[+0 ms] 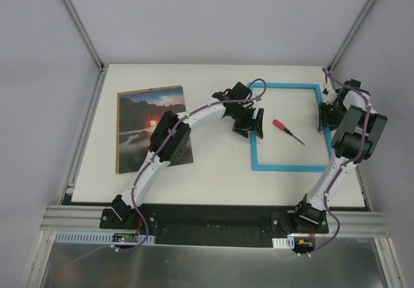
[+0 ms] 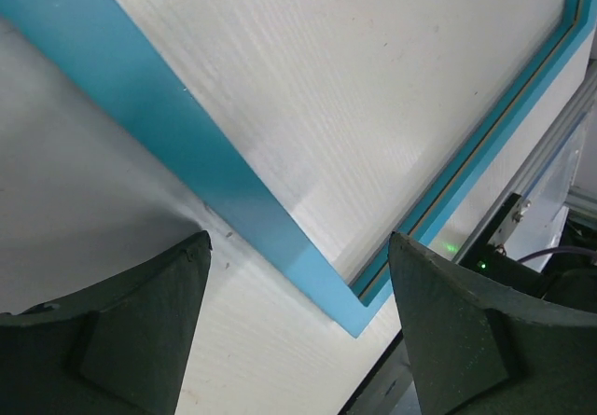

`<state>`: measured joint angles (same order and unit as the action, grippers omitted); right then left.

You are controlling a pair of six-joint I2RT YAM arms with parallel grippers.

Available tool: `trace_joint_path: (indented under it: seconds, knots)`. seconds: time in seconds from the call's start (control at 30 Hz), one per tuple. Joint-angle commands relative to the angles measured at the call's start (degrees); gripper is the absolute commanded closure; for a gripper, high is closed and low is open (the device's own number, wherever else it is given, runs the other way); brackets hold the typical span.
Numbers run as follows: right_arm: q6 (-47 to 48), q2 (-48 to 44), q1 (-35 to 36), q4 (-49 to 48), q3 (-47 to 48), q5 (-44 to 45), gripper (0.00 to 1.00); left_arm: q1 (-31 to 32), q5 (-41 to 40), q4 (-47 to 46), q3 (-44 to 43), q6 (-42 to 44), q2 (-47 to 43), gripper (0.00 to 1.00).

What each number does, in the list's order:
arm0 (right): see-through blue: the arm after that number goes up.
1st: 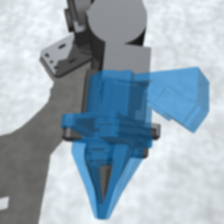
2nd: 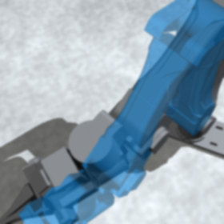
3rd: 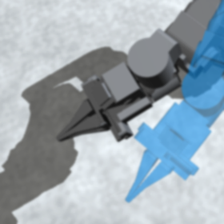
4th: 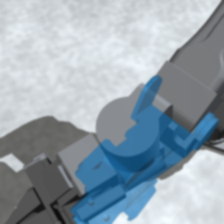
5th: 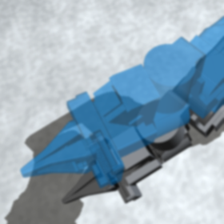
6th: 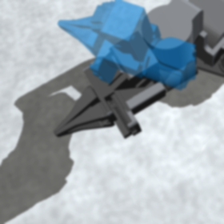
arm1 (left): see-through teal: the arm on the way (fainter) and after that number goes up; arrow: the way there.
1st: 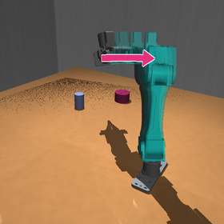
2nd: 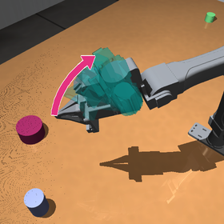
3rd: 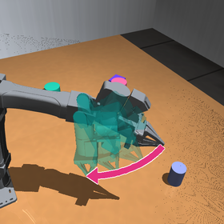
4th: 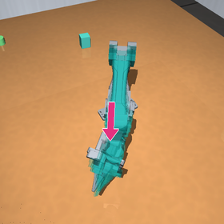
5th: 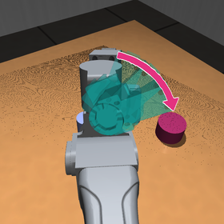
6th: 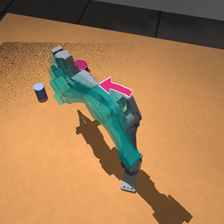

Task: Take the photo out of the frame
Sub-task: Place the photo frame item at the center of the board, then pick up the photo from the photo frame.

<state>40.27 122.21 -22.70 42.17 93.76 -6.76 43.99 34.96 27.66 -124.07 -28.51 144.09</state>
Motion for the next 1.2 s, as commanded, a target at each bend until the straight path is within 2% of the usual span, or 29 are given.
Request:
trace_joint_path:
  seconds: [0.0, 0.17, 0.3, 0.43, 0.53, 0.6, 0.77, 0.97, 1.17]
  knots:
    - [-2.74, -3.20, 0.46, 3.26, -1.38, -1.50, 0.51, -1.44, -5.43, 3.01, 4.71, 5.13, -4.69, 0.21]
    - [-4.58, -8.73, 0.72, 4.58, -0.07, -1.67, 0.46, -4.52, -5.87, 3.80, 9.54, 7.94, -9.96, 0.20]
    - [-5.29, -17.95, 4.40, 4.58, -0.33, -4.04, 0.44, -8.82, -5.95, 5.47, 14.46, 12.42, -18.12, 0.19]
    - [-7.83, -24.20, 13.88, 5.37, 2.21, -10.00, 0.40, -14.97, -6.13, 9.07, 18.85, 19.35, -27.26, 0.18]
    - [-11.52, -24.66, 21.97, 3.89, 4.41, -15.28, 0.38, -19.10, -9.63, 11.44, 23.24, 25.33, -34.99, 0.16]
    - [-15.81, -22.73, 27.15, 1.61, 5.91, -20.90, 0.38, -21.83, -12.97, 13.02, 26.23, 29.98, -39.21, 0.15]
    - [-25.40, -12.99, 39.11, -4.28, 13.01, -28.38, 0.37, -30.78, -21.33, 16.45, 33.26, 35.97, -46.96, 0.10]
    - [-34.46, 2.22, 47.82, -6.58, 25.93, -30.76, 0.37, -45.90, -20.11, 16.99, 43.72, 38.18, -51.54, 0.10]
    - [-38.50, 10.75, 54.33, -10.26, 28.93, -30.59, 0.37, -56.10, -20.11, 16.11, 49.27, 41.43, -51.28, 0.10]
